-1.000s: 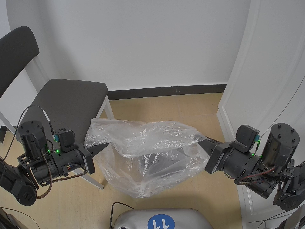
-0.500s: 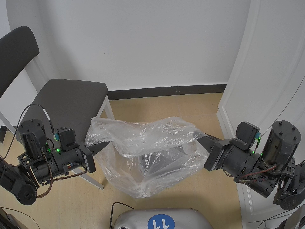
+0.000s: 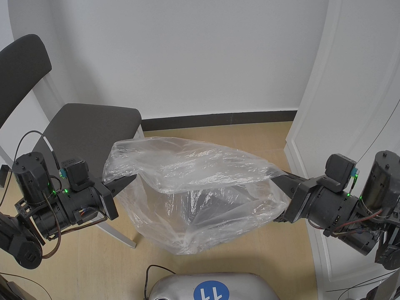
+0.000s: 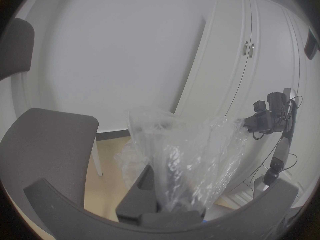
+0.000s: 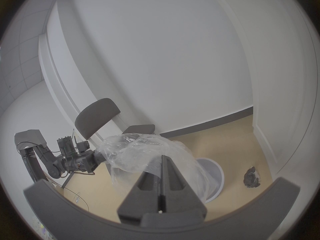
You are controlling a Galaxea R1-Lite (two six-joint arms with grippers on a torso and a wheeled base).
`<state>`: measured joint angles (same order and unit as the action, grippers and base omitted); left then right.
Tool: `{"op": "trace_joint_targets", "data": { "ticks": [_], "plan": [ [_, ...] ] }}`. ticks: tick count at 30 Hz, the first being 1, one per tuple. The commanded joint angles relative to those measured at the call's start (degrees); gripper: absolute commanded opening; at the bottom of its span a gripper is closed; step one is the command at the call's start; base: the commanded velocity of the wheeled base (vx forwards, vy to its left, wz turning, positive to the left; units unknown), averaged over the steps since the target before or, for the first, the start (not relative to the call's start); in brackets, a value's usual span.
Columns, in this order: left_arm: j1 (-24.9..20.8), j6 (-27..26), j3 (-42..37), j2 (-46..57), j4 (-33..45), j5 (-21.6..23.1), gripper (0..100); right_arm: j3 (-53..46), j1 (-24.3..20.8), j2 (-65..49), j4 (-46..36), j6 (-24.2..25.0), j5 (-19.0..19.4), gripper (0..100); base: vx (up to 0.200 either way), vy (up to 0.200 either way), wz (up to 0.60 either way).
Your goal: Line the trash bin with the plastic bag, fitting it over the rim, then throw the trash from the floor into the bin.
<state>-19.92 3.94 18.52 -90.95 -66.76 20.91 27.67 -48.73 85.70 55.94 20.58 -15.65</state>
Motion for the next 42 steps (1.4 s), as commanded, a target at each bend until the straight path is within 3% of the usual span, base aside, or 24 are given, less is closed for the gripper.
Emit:
{"op": "trace_joint_targets", "data": {
  "ticks": [1, 12, 21, 34, 42],
  "plan": [
    [-0.30, 0.54, -0.32, 3.24, -0.39, 0.10, 0, 1.42, 0.91, -3.79, -2.24, -0.27, -0.08, 0, 0.000, 0.000, 0.00],
    [0.76, 2.30, 0.12, 6.84, -0.39, 0.10, 0, 3.79, 7.24, -6.60, -10.06, -3.09, -0.17, 0, 0.000, 0.000, 0.00],
    [0.14, 2.30, 0.29, 6.49, -0.48, 0.10, 0, 6.17, 7.24, -7.04, -17.01, -3.35, -4.30, 0, 0.000, 0.000, 0.00],
    [-2.23, 5.82, 1.61, 6.05, -0.48, 0.01, 0, 6.25, 6.54, -1.41, -17.62, -5.81, -4.21, 0, 0.000, 0.000, 0.00],
    [-3.37, 6.17, 3.89, 0.78, -0.83, -0.08, 0, 6.43, 8.82, 2.98, -17.80, -8.10, -2.10, 0, 0.000, 0.000, 0.00]
  ]
}}
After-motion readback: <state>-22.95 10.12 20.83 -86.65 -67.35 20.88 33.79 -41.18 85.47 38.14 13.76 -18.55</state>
